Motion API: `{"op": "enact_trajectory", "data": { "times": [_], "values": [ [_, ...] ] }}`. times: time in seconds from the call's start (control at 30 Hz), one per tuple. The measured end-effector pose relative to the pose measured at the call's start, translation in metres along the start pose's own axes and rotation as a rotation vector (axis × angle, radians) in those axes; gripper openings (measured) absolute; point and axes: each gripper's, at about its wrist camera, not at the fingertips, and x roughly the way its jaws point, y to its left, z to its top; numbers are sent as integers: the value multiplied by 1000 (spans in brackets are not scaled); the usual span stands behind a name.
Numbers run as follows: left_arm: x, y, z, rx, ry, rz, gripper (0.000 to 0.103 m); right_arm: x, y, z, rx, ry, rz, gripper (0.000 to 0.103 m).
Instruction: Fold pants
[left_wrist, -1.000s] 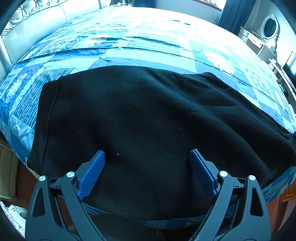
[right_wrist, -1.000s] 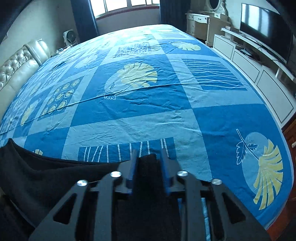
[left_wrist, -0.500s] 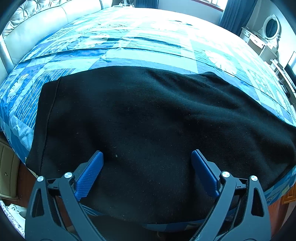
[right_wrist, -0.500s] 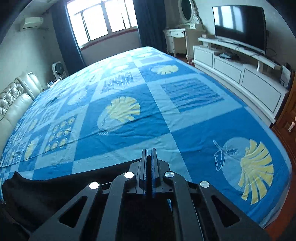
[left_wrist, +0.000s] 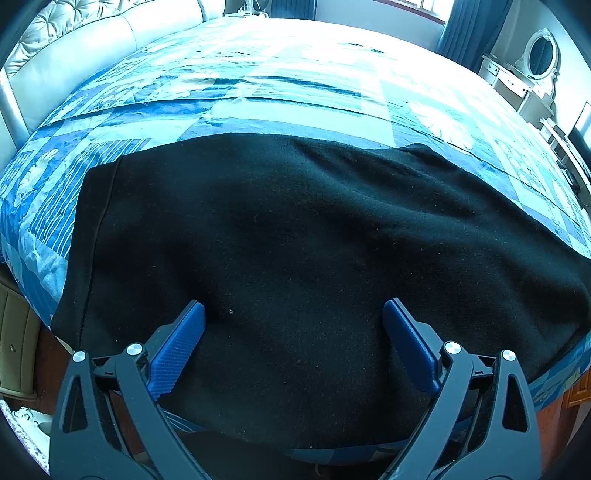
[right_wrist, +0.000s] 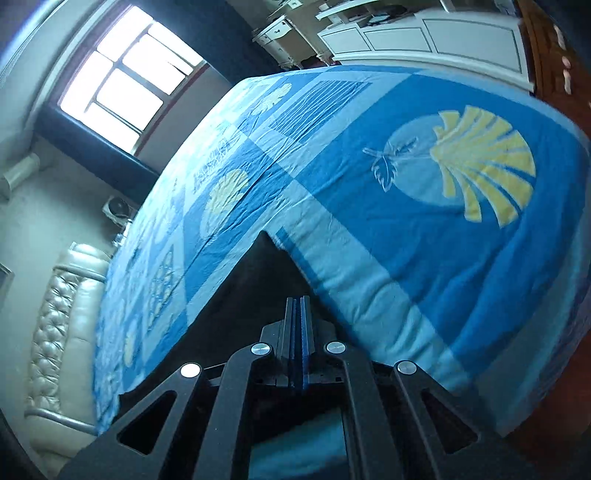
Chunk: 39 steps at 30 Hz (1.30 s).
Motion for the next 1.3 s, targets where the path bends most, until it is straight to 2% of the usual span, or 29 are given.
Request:
{"op": "enact_trajectory", "data": {
  "times": [0.03, 0.1, 0.17, 0.33, 0.37, 0.43, 0.57, 0.63, 0.73, 0.8, 0.87, 0.97, 1.0, 1.03, 1.2, 1.3],
  "values": [
    [0, 0, 0, 0, -2, 1, 97, -2, -3, -10, 28, 6, 12, 22],
    [0, -1, 0, 0, -4, 4, 97, 2, -8, -25, 66, 36, 26, 31],
    [0, 0, 0, -2, -2, 2, 97, 12, -11, -32, 99, 59, 43, 31],
    [-1, 2, 1, -8, 1, -16, 97, 27, -18, -38, 192, 29, 111, 31],
    [-2, 2, 0, -6, 0, -16, 97, 31, -17, -39, 200, 33, 122, 31],
    [-2, 2, 0, -4, -1, -14, 97, 33, -12, -38, 190, 34, 125, 6],
    [-3, 2, 0, -14, 3, -22, 97, 11, -1, -34, 172, -22, 149, 6],
    [-4, 3, 0, -17, 5, -30, 97, 5, -5, -35, 171, -36, 132, 6],
    [-4, 3, -1, -17, 2, -34, 97, 22, -24, -39, 181, 8, 66, 5],
    [-4, 1, -2, -6, -1, -27, 97, 31, -34, -39, 187, 40, 95, 4],
    [-4, 0, -2, 3, 0, -24, 97, 24, -31, -35, 189, 63, 110, 6],
    [-5, 3, -2, 1, -1, -38, 97, 0, -17, -21, 78, 39, 30, 25],
    [-5, 3, -2, 1, -2, -41, 97, -3, -16, -13, 42, 38, -2, 37],
    [-5, 3, -2, 2, -2, -41, 97, -4, -18, -6, 36, 45, -22, 44],
    [-5, 1, -4, 7, -12, -31, 97, 21, -34, 7, 57, 140, -2, 45],
    [-6, 2, -5, 3, -15, -40, 97, 32, -30, 7, 89, 147, 99, 46]
  ]
}}
